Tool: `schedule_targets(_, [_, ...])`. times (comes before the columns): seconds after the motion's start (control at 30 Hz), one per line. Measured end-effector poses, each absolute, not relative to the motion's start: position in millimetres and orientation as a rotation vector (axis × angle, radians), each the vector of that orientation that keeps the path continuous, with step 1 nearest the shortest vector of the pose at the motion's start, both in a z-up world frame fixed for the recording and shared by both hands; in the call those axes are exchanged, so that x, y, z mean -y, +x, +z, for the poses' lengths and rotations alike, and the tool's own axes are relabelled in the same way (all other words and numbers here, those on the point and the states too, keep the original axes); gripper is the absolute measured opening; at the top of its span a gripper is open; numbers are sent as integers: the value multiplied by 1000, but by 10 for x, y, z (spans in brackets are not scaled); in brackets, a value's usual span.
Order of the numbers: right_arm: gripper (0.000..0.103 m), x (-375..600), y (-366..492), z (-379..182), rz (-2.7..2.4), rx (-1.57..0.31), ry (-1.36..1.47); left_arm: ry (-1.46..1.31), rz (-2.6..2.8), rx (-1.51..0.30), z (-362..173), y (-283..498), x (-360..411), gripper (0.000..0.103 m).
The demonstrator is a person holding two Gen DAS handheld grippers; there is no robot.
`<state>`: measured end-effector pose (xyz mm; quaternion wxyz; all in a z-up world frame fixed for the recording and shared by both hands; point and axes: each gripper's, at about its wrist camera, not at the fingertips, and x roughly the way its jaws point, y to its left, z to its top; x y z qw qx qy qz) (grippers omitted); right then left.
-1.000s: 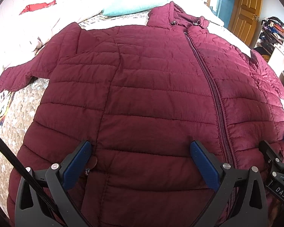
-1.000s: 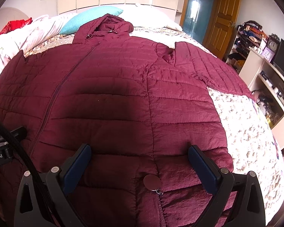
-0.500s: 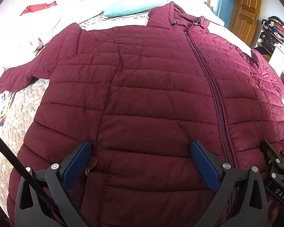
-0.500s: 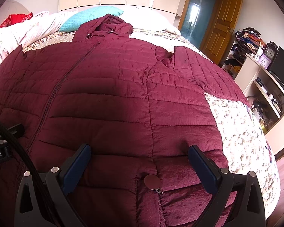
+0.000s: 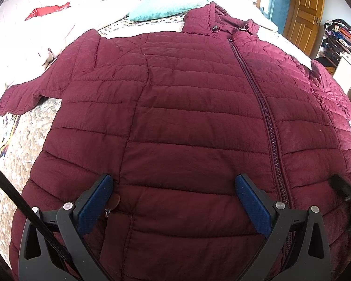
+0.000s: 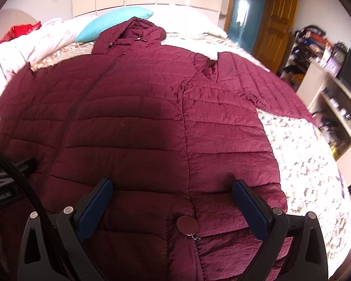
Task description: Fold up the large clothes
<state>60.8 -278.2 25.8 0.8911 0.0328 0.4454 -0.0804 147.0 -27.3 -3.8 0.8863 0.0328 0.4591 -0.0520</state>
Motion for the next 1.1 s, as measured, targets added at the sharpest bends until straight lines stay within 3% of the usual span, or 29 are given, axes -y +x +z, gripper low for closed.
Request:
schedule_targets(0.27, [87, 4058, 669, 698, -295, -895, 247, 65, -109, -953, -36, 1467, 271, 103])
schedule_targets(0.53, [73, 5868, 1002, 226, -405, -812, 755, 66, -108, -953, -32, 1469, 271, 103])
schedule_targets(0.83, [72, 6579, 1408, 5, -521, -711, 963, 69, -106, -948, -30, 1468, 278, 103])
schedule_targets(0.9, [51, 6616, 1510, 55, -568, -725, 940, 70, -103, -947, -30, 1470, 282, 103])
schedule_targets(0.93, [22, 6618, 1559, 92, -589, -742, 918, 72, -102, -946, -30, 1468, 287, 103])
schedule_targets(0.97, [14, 6644, 1571, 147, -595, -743, 904, 73, -101, -945, -31, 1467, 295, 103])
schedule_targets(1.1, [11, 6381, 1649, 718, -599, -709, 677, 68, -102, -943, -33, 1466, 293, 103])
